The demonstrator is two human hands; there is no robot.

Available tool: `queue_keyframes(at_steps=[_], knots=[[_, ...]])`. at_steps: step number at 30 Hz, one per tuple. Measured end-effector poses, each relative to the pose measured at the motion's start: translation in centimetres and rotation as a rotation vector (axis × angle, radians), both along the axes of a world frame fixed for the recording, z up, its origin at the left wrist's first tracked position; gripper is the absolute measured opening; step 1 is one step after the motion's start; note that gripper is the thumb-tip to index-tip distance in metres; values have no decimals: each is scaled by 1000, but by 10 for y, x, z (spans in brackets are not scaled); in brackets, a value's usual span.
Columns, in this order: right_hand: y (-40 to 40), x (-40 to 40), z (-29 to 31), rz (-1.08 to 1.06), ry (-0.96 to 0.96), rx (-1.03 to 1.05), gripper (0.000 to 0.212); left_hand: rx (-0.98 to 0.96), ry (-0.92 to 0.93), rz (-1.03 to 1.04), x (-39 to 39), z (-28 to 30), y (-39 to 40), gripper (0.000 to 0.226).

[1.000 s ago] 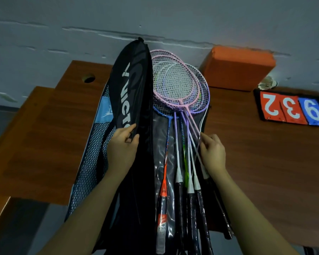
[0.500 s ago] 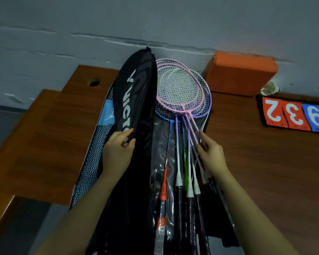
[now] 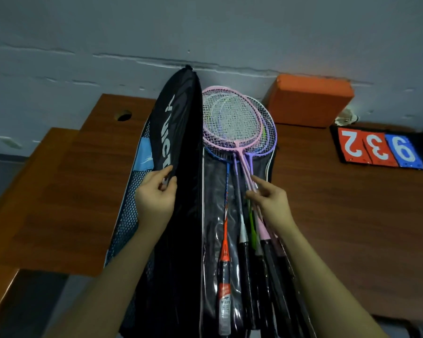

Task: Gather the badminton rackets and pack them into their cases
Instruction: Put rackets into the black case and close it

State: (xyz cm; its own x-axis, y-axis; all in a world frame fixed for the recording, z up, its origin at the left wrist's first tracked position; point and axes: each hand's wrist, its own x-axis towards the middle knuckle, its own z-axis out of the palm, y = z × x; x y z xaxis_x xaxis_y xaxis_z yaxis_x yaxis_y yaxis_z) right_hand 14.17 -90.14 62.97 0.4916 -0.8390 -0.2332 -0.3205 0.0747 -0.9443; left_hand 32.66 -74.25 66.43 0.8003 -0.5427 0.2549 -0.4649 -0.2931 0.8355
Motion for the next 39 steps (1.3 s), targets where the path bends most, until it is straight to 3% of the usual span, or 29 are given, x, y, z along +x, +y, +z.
queue_keyframes(at_steps=[9, 19, 27, 39], knots=[[41, 5, 22, -176, -18, -191, 39, -47, 155, -20, 22, 4, 10, 32], [67, -13, 33, -317, -99, -224, 38, 90, 263, -124, 12, -1, -14, 32], [86, -41, 28, -179, -20, -184, 38, -26, 398, -63, 3, -4, -20, 33], [98, -56, 17, -127, 85, -149, 35, -70, 338, -26, -5, 0, -30, 34]])
